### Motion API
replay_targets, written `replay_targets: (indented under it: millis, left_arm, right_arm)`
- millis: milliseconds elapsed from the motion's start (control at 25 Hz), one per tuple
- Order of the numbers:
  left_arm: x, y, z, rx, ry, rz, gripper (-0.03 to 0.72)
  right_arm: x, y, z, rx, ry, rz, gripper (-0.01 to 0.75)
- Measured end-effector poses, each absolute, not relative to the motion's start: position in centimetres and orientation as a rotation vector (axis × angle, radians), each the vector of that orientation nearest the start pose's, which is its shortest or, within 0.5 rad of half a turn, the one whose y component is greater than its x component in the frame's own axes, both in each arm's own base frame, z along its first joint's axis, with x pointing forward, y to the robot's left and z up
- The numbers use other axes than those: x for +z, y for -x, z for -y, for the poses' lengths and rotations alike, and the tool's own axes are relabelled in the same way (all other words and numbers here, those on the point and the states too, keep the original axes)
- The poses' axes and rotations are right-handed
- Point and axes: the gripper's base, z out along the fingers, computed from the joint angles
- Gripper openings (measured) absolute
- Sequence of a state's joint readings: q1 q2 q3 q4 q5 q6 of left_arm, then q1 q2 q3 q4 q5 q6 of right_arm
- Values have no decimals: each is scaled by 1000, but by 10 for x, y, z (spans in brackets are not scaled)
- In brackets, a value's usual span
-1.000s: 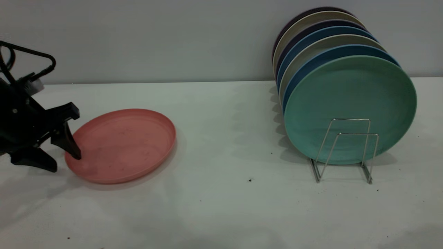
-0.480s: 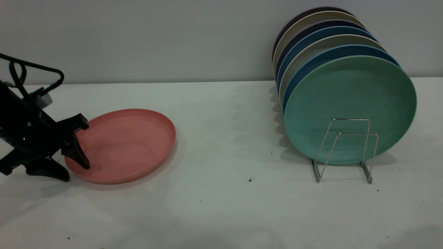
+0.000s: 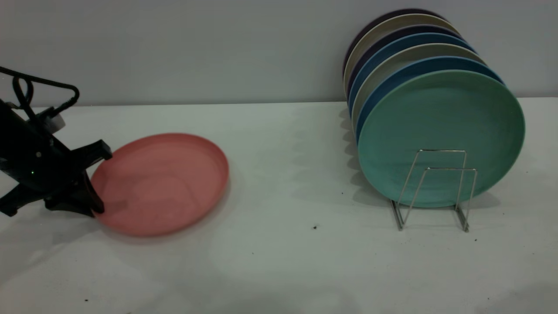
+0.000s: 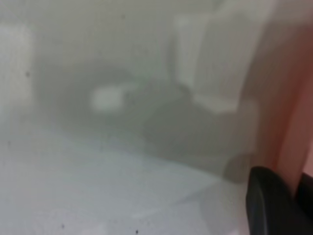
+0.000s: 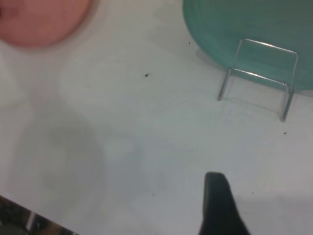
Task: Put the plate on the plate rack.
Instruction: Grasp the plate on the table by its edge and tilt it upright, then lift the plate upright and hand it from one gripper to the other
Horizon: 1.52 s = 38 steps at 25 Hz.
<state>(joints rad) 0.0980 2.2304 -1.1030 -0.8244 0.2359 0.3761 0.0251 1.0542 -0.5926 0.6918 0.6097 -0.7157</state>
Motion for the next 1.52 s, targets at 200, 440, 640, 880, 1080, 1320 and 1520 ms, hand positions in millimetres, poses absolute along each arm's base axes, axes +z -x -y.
replay_targets:
  millis: [200, 440, 640, 880, 1080, 1320, 1520]
  left_arm:
    - [47, -386, -23, -293, 602, -2667, 13]
    - [79, -391, -21, -256, 393, -2612, 13]
    - [106, -393, 7, -242, 92, -2577, 13]
    - [135, -388, 52, -281, -241, -2504, 13]
    - [162, -382, 70, -416, -367, -2419, 13]
    - [174, -377, 81, -580, -409, -2364, 13]
    - [174, -374, 85, -626, -439, -2366, 13]
  right_arm:
    - [253, -189, -42, 500, 291, -2375, 484]
    - [243, -201, -53, 673, 292, -2373, 484]
    - [225, -220, -60, 811, 277, -2362, 484]
    - [199, -239, -64, 892, 251, -2385, 484]
    - [176, -251, -66, 940, 230, -2394, 484]
    - [163, -262, -70, 1016, 198, -2334, 484]
    - [157, -268, -72, 1046, 184, -2286, 484]
